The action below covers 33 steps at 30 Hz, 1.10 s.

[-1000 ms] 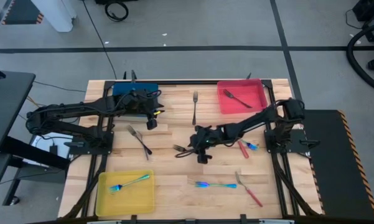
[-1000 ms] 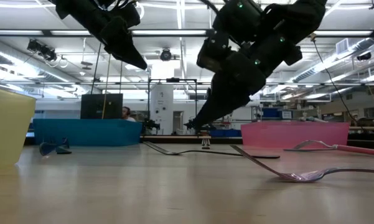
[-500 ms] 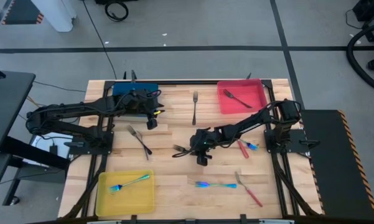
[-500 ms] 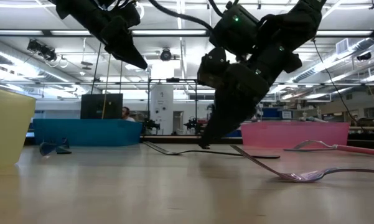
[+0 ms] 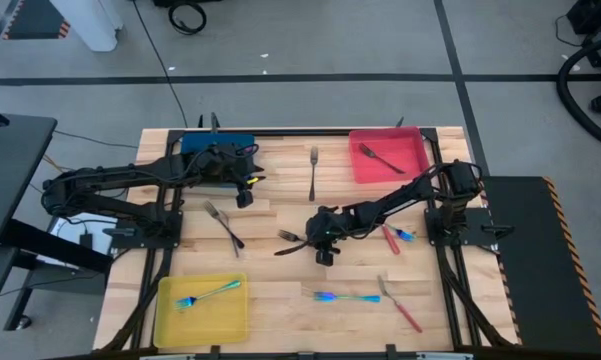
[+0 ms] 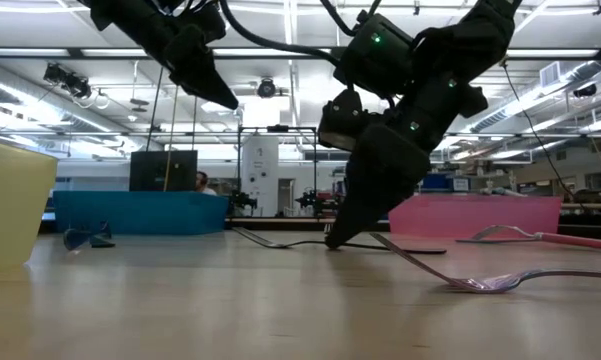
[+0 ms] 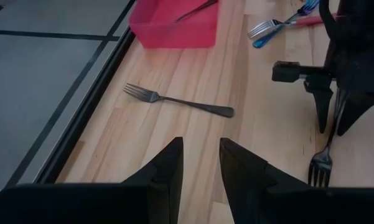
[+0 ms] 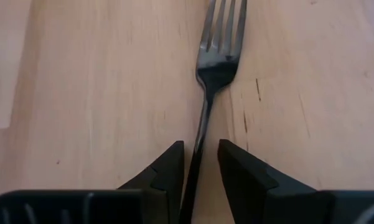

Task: Sort silverware by color (type)
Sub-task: Put the black fork into the red bin

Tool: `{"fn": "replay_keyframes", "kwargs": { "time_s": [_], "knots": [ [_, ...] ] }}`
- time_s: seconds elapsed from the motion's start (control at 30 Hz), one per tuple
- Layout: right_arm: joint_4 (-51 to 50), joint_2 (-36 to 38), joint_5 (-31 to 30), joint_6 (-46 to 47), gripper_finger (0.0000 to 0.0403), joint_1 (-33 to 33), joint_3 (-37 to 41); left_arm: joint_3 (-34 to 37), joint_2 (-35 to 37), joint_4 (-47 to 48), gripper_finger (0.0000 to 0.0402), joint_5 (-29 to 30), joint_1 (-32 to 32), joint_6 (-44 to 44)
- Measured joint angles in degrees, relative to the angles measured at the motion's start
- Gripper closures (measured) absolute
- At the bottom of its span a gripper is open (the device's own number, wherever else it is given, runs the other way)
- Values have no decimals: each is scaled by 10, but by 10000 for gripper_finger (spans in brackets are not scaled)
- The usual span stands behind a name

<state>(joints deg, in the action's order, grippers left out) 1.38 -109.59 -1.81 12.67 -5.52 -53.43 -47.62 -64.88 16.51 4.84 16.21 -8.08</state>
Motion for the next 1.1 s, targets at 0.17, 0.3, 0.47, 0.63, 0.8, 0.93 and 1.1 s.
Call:
{"fn": "replay_keyframes", "kwargs": {
  "time_s": [0.17,0.3,0.47,0.63,0.8,0.93,1.1],
  "knots": [
    [-7,1,8,8,321,9,0,0,0,-1,297,0,0,0],
    [-7,0,18,28,376,19,1,0,0,-1,297,0,0,0],
    [-7,0,37,54,386,27,1,0,0,0,297,0,0,0],
    [-20,1,52,54,392,27,-10,0,0,0,297,0,0,0],
    [-44,30,54,38,393,27,-13,0,0,1,297,0,0,0],
    [-71,67,31,29,393,29,-14,0,0,1,297,0,0,0],
    [-134,113,-16,18,393,40,-14,0,0,1,297,0,0,0]
  ]
}}
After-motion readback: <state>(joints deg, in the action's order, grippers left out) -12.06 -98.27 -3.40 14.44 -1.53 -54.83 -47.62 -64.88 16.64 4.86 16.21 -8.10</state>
